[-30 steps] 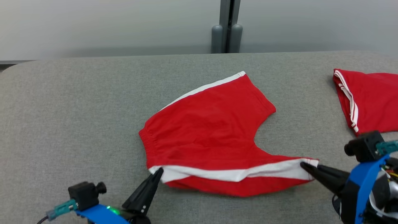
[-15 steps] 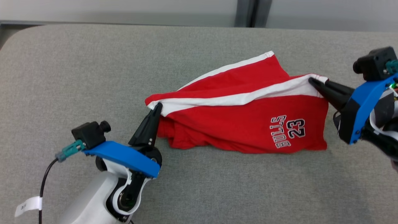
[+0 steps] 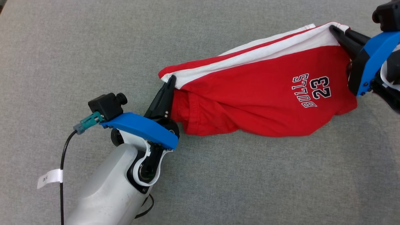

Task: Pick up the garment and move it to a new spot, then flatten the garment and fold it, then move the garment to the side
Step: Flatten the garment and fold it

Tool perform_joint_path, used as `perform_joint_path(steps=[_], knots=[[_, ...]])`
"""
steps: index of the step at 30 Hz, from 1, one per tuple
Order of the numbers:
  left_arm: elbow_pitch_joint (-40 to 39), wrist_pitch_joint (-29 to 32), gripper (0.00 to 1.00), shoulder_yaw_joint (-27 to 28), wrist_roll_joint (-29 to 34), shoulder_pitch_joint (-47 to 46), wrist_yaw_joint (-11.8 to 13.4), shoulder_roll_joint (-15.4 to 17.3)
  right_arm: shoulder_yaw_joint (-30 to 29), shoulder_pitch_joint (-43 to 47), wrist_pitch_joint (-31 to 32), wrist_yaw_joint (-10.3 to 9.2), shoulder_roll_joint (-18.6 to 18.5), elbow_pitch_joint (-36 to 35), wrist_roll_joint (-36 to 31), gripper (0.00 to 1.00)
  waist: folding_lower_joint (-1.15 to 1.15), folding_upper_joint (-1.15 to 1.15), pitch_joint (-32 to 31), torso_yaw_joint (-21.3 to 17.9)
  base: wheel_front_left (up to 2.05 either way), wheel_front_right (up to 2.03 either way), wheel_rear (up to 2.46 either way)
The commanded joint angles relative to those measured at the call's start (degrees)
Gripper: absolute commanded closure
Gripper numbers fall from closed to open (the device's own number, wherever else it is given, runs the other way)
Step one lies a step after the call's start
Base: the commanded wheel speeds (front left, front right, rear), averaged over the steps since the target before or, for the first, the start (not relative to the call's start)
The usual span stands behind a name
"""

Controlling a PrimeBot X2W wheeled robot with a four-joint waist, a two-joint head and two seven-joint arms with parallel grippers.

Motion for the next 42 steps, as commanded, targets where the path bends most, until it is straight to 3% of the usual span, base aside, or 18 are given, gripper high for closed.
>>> perform_joint_path(steps=[1, 7, 8, 9, 10, 11, 23, 31, 35, 42], knots=[[0.71, -0.48, 1.0, 0.03, 0.64, -1.68, -0.37, -0.4, 0.75, -1.93, -0.75, 0.01, 0.06, 1.11, -0.85, 1.0, -0.01, -0.02, 0.9, 0.78, 0.0, 0.0, 0.0], [4.04, -0.82, 1.0, -0.58, 1.47, -4.09, -0.41, -2.4, 4.08, -6.24, -2.82, 0.01, 1.46, 6.41, -1.23, 1.0, -0.01, -0.02, 2.51, 1.54, 0.0, 0.0, 0.0], [4.67, -0.86, 1.0, -0.52, 1.5, -4.32, -0.39, -2.62, 4.41, -6.56, -3.14, 0.01, 1.8, 7.22, -0.84, 0.9, -0.01, -0.02, 2.64, 1.59, 0.0, 0.0, 0.0], [5.22, -0.87, 0.89, -0.6, 1.51, -4.51, -0.45, -2.89, 4.56, -6.8, -3.18, 0.01, 2.27, 8.33, -0.17, 0.0, -0.01, -0.02, 2.73, 1.62, 0.0, 0.0, 0.0], [5.69, -0.84, 0.56, -0.71, 1.42, -4.61, -0.54, -3.2, 4.83, -7.16, -3.54, 0.01, 2.5, 8.88, 0.02, 0.0, -0.01, -0.02, 2.81, 1.67, 0.0, 0.0, 0.0], [6.18, -0.87, 0.0, -0.73, 1.26, -4.67, -0.69, -3.49, 5.18, -7.62, -3.89, 0.01, 2.65, 9.48, 0.25, 0.0, -0.01, -0.02, 2.87, 1.72, 0.0, 0.0, 0.0], [9.3, -1.86, 0.0, -0.01, 0.91, -1.01, -1.49, -2.6, 9.59, -5.25, -6.95, 0.01, 2.52, 11.52, 8.0, 0.0, -0.01, -0.02, -1.16, 2.06, 0.0, 0.0, 0.0], [8.11, -3.03, 0.0, 2.39, 4.17, 3.03, -1.2, -1.61, 11.36, -2.47, -6.52, 0.01, 1.3, 15.53, 11.07, 0.0, -0.01, -0.02, -5.46, 3.41, 0.0, 0.0, 0.0], [4.49, -3.13, 0.0, 7.68, 9.94, 5.17, -0.54, -1.54, 10.98, -1.19, -7.44, 0.02, 1.4, 18.18, 11.74, 0.0, -0.01, -0.02, -7.64, 4.21, 0.0, 0.0, 0.0], [-5.67, -3.16, 0.0, 20.57, 27.6, 13.09, -0.43, -2.67, 7.35, 3.46, -10.45, 0.01, 3.33, 24.13, 13.1, 0.0, -0.01, -0.02, -11.79, 4.08, 0.0, 0.0, 0.0]])
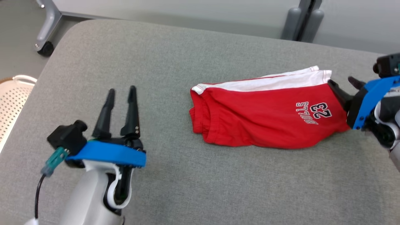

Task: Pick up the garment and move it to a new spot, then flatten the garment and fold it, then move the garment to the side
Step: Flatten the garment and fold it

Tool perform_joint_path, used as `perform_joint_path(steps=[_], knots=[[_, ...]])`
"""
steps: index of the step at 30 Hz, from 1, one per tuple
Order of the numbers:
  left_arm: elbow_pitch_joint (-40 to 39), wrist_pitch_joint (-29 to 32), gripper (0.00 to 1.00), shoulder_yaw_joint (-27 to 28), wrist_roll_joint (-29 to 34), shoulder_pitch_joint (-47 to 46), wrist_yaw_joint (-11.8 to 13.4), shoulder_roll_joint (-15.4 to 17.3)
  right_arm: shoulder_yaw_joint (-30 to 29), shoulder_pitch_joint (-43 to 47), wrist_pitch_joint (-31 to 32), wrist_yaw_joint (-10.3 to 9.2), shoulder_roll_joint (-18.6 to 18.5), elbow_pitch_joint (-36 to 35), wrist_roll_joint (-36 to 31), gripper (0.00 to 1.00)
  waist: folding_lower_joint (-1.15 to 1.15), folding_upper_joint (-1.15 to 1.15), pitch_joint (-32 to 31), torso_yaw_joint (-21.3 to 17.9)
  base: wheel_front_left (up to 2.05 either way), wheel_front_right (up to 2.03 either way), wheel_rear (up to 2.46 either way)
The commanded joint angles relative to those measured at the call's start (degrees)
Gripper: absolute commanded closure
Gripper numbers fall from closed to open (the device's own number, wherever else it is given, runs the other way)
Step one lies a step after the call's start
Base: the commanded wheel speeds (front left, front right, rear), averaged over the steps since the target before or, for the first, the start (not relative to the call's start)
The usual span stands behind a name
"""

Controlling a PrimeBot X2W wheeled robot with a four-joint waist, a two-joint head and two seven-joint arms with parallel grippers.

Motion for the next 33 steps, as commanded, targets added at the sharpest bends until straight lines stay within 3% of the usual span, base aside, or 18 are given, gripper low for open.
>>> perform_joint_path(steps=[1, 3, 7, 19, 23, 27, 33], knots=[[-1.8, -0.21, 0.0, 2.25, 4.0, 2.33, -0.13, -0.35, -1.28, 1.28, -0.45, 0.02, 0.87, 1.72, 0.53, 0.0, 0.01, 0.01, -1.09, -0.77, 0.0, 0.0, 0.0], [-2.71, -0.2, 0.0, 3.6, 9.59, 4.23, 0.02, 0.28, -2.22, 1.92, 0.03, 0.01, 1.85, 3.92, 0.27, 0.0, 0.01, 0.01, -1.55, -1.17, 0.0, 0.0, 0.0], [-2.21, -0.21, 0.0, 4.6, 13.87, 6.06, -0.41, -0.01, -4.15, 1.9, 0.97, 0.02, 3.55, 7.78, 0.07, 0.0, 0.01, 0.01, -1.8, -1.59, 0.0, 0.0, 0.0], [0.14, -0.22, 0.0, 4.63, 18.05, 4.56, -2.43, -1.81, -10.37, -7.43, 1.36, 0.01, 11.42, 24.87, -3.13, 0.0, 0.01, 0.01, 1.6, 0.65, 0.0, 0.0, 0.0], [0.61, -0.22, 0.0, 3.91, 18.0, 4.19, -2.7, -2.74, -12.46, -8.76, 3.27, 0.02, 12.31, 26.92, -5.04, 0.0, 0.01, 0.01, 2.26, 2.21, 0.0, 0.0, 0.0], [1.09, -0.22, 0.0, 3.5, 17.61, 3.98, -2.92, -3.15, -16.56, -5.77, 5.15, 0.0, 9.28, 27.05, -8.47, 0.0, 0.01, 0.01, 2.61, 3.47, 0.0, 0.0, 0.0], [0.79, -0.22, 0.0, 3.47, 17.15, 4.05, -2.98, -3.42, -24.26, -6.23, 3.08, 0.01, 9.9, 26.95, -14.84, 0.0, 0.01, 0.01, 3.18, 4.15, 0.0, 0.0, 0.0]])
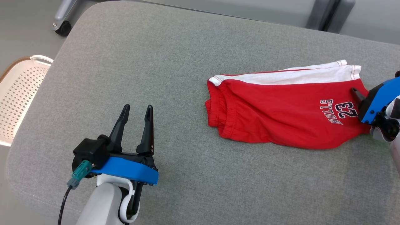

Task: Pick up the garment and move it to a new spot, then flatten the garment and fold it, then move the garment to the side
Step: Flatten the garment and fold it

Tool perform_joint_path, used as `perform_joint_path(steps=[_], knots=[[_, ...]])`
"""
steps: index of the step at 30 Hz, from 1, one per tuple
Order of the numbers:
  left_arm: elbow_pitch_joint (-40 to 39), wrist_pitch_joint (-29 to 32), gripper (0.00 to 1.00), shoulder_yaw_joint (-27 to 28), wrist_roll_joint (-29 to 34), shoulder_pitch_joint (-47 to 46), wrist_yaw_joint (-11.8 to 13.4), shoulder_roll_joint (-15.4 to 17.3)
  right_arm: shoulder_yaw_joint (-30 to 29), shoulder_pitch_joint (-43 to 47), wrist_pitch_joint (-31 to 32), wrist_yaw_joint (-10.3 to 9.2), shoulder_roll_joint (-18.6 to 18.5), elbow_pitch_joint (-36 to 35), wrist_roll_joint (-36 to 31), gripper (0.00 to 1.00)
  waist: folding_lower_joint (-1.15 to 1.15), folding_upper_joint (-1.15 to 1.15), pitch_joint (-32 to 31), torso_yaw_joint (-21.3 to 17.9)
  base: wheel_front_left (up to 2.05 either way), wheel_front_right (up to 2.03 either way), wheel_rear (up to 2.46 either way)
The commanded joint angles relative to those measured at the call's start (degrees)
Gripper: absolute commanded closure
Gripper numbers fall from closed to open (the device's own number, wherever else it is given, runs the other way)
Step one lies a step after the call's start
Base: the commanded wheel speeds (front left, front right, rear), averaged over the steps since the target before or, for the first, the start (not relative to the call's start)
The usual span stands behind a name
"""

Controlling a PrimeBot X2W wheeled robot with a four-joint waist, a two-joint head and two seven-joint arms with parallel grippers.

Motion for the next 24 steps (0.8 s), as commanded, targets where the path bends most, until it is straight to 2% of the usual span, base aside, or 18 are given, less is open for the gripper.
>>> perform_joint_path(steps=[1, 7, 18, 19, 20, 22, 23, 24], knots=[[-0.36, -0.22, 0.0, 0.2, -0.4, -0.79, -0.35, 0.07, -0.9, 0.0, 0.57, 0.02, 0.31, 0.09, -0.95, 0.0, 0.0, -0.01, 0.12, -0.03, 0.0, 0.0, 0.0], [-0.83, -0.22, 0.0, -0.34, -1.04, -1.35, -0.36, -0.1, -5.94, 0.13, 2.63, 0.01, 1.82, 0.26, -8.35, 0.0, 0.0, -0.01, 1.1, -0.14, 0.0, 0.0, 0.0], [-0.67, -0.22, 0.0, -1.54, -2.1, -2.11, -0.24, -0.91, -11.41, 0.78, 7.34, 0.36, 8.68, 0.77, -21.22, 0.0, 0.0, -0.01, 2.42, 1.34, 0.0, 0.0, 0.0], [-0.65, -0.22, 0.0, -1.4, -2.12, -2.09, -0.24, -0.91, -11.98, 0.89, 7.53, 0.37, 9.17, 0.81, -21.79, 0.13, 0.0, -0.01, 2.46, 1.46, 0.0, 0.0, 0.0], [-0.64, -0.23, 0.0, -1.32, -2.17, -2.07, -0.24, -0.95, -12.36, 1.15, 7.94, 0.38, 9.5, 0.86, -22.55, 0.54, 0.0, -0.01, 2.47, 1.56, 0.0, 0.0, 0.0], [-0.56, -0.23, 0.0, -1.29, -2.21, -1.99, -0.24, -1.07, -13.17, 1.77, 8.55, 0.38, 10.09, 0.99, -24.0, 0.75, 0.0, -0.01, 2.44, 1.73, 0.0, 0.0, 0.0], [-0.49, -0.23, 0.0, -1.26, -2.22, -1.97, -0.24, -1.1, -13.64, 2.03, 8.6, 0.38, 9.85, 1.01, -24.78, 1.0, 0.0, -0.01, 2.4, 1.77, 0.0, 0.0, 0.0], [-0.47, -0.23, 0.0, -1.24, -2.23, -1.95, -0.24, -1.14, -13.8, 2.12, 8.54, 0.37, 9.68, 1.02, -25.57, 1.0, 0.0, -0.01, 2.38, 1.78, 0.0, 0.0, 0.0]])
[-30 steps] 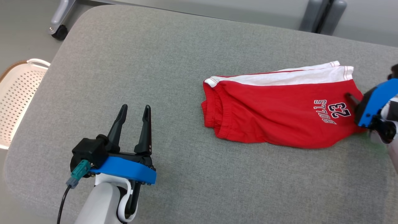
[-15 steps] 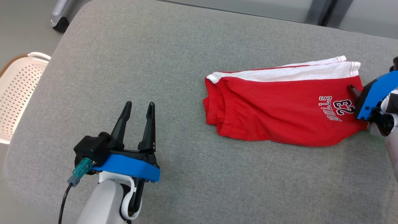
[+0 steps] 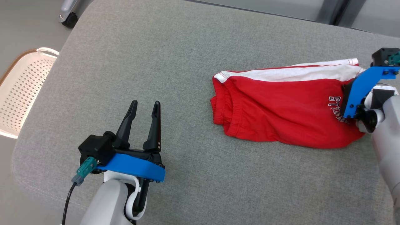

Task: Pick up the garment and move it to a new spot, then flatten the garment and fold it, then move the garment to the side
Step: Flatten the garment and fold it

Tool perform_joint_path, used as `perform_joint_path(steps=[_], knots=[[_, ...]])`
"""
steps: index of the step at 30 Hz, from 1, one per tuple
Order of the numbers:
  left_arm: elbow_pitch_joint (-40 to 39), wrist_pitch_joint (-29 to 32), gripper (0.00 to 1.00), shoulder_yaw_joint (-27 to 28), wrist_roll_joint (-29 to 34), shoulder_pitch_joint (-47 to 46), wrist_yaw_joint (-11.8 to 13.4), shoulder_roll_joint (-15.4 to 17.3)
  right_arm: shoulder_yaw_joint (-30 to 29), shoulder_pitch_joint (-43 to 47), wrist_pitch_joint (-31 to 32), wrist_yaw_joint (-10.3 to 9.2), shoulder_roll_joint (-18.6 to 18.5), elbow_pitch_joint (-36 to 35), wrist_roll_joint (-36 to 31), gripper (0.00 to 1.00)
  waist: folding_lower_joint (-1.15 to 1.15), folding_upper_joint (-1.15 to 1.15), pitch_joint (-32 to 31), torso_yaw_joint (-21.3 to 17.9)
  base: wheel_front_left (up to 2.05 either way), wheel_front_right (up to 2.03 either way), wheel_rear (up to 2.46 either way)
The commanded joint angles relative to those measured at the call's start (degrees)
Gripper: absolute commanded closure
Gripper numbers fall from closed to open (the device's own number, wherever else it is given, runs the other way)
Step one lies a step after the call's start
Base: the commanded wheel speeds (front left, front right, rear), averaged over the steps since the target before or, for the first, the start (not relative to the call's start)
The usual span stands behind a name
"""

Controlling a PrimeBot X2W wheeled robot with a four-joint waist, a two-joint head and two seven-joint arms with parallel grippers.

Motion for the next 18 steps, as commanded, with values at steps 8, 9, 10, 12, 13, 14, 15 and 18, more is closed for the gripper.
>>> perform_joint_path(steps=[8, 9, 10, 12, 13, 14, 15, 18], knots=[[0.39, -0.23, 0.0, 0.38, -0.32, -0.23, -0.05, 0.09, -4.88, 2.5, -5.37, 0.41, 0.51, 1.5, -3.24, 1.0, 0.01, 0.01, -1.63, -1.8, 0.0, 0.0, 0.0], [0.46, -0.23, 0.0, 0.33, -0.27, -0.11, -0.05, 0.18, -5.72, 2.67, -6.33, 0.4, 0.35, 1.4, -3.25, 1.0, 0.01, 0.01, -2.09, -2.19, 0.0, 0.0, 0.0], [0.55, -0.23, 0.0, 0.17, -0.3, 0.03, -0.05, 0.22, -6.51, 2.89, -7.18, 0.4, 0.12, 1.34, -3.28, 1.0, 0.01, 0.01, -2.5, -2.54, 0.0, 0.0, 0.0], [0.63, -0.23, 0.0, 0.18, -0.34, 0.39, -0.05, 0.57, -8.07, 3.37, -9.21, 0.41, -0.72, 0.98, -3.41, 1.0, 0.01, 0.01, -3.46, -3.35, 0.0, 0.0, 0.0], [0.64, -0.23, 0.0, 0.17, -0.39, 0.57, -0.05, 0.73, -8.64, 3.68, -9.94, 0.41, -1.21, 0.87, -3.66, 1.0, 0.01, 0.01, -3.91, -3.75, 0.0, 0.0, 0.0], [0.61, -0.23, 0.0, 0.23, -0.41, 0.77, -0.06, 0.82, -9.29, 4.11, -10.69, 0.41, -1.6, 0.79, -3.84, 1.0, 0.01, 0.01, -4.42, -4.19, 0.0, 0.0, 0.0], [0.57, -0.23, 0.0, 0.21, -0.45, 0.98, -0.06, 0.93, -9.92, 4.45, -11.57, 0.42, -2.17, 0.52, -4.11, 1.0, 0.01, 0.01, -4.84, -4.55, 0.0, 0.0, 0.0], [0.57, -0.23, 0.0, 0.17, -0.6, 1.41, -0.06, 1.34, -11.47, 5.36, -13.23, 0.44, -4.18, -0.11, -5.82, 1.0, 0.01, 0.01, -6.23, -5.53, 0.0, 0.0, 0.0]])
